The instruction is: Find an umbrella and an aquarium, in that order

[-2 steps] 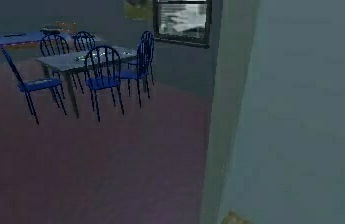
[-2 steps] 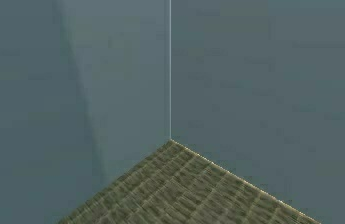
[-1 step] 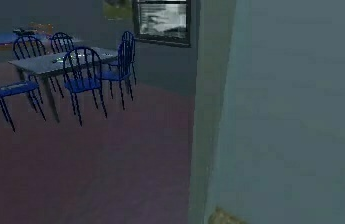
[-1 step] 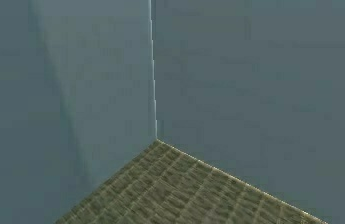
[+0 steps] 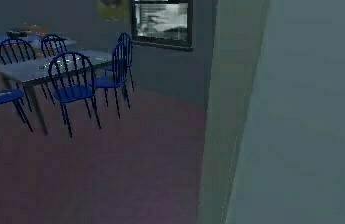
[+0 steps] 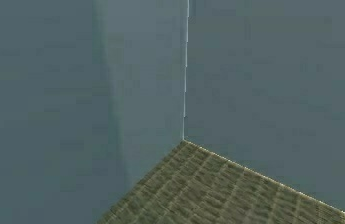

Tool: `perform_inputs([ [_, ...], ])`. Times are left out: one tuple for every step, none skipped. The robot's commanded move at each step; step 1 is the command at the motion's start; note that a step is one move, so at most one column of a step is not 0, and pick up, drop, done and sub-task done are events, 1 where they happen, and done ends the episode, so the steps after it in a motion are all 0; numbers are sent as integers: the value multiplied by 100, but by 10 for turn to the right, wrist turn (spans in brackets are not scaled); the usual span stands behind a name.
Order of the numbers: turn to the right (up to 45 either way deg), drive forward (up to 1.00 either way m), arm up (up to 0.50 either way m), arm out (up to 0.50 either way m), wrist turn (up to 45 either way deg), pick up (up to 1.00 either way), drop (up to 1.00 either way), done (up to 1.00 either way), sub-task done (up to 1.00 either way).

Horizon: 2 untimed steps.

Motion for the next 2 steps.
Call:
perform_inputs([
  [-450,0,0,0,0,0,0,0,0],
  [-30,0,0,0,0,0,0,0,0],
])
